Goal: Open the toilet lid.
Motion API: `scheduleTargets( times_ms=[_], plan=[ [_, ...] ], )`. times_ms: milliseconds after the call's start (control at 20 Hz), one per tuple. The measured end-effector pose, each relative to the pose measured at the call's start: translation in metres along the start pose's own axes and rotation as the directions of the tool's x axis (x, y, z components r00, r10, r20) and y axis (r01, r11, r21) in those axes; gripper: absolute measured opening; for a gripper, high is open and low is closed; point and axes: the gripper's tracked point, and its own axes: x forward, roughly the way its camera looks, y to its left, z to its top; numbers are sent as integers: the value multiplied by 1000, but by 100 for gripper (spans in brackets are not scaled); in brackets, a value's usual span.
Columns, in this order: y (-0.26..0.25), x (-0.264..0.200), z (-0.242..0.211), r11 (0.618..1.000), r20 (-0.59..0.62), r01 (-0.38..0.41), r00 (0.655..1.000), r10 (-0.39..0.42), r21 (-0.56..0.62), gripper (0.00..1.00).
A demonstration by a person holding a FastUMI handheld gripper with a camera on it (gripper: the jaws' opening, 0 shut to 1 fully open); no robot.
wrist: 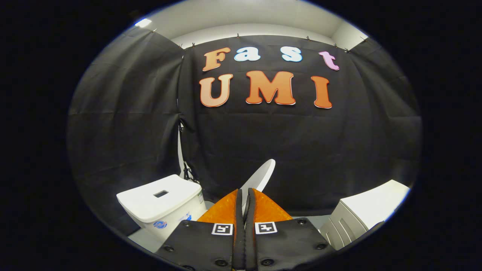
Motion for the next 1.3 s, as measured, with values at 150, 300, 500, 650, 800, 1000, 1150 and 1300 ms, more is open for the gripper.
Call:
scheduleTargets(
  times_ms=[150,300,500,650,800,1000,1150,1300],
  plan=[
    [30,8,15,997,5,-30,1000,30,-74,8],
    [64,15,27,990,21,-64,998,67,-122,8],
    [102,26,40,988,29,-112,993,115,-106,8],
    [129,33,48,983,29,-130,990,135,-133,8],
    [155,36,52,979,32,-143,988,149,-143,8],
    [188,42,55,969,45,-152,985,164,-195,8],
    [217,48,53,960,51,-167,982,182,-224,8],
    [245,54,53,954,42,-186,979,201,-235,8]
  ],
)
